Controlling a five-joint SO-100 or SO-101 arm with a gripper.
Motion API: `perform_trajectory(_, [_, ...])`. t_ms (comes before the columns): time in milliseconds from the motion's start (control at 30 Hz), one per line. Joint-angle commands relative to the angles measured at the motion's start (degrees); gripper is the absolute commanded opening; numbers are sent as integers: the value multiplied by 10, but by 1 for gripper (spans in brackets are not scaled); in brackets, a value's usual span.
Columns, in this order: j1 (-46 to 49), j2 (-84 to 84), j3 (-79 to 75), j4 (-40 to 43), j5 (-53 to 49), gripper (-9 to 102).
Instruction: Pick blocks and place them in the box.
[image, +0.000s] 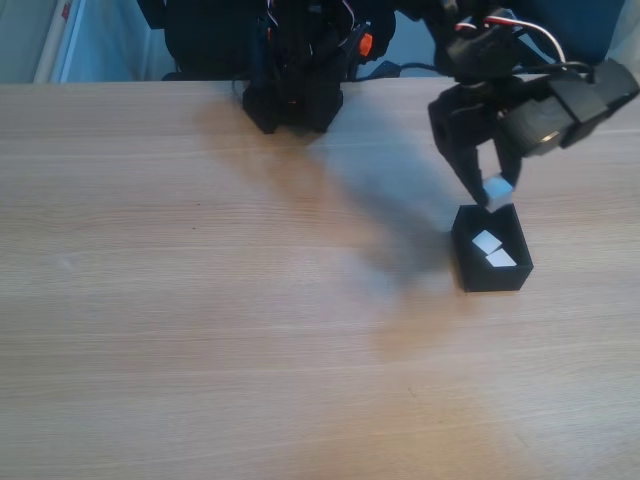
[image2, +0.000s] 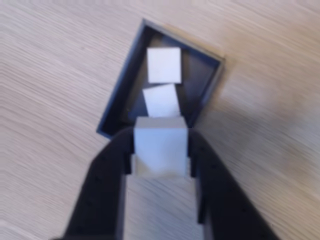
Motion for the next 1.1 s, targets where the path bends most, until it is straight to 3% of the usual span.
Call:
perform_trajectory(0, [-6,-22,-68,-12,7,1])
perform_trajectory(100, [-7,-42,-88,-19,16,3])
perform_trajectory(267, [-4,-52,-95,-18,28,14])
perform_trajectory(500, [4,-29,-69,4,23,14])
perform_trajectory(567, [8,-2,-41,10,19,8])
perform_trajectory(633, [15,40,6,14,15,0])
perform_trajectory(1067, [142,489,480,28,-163,0])
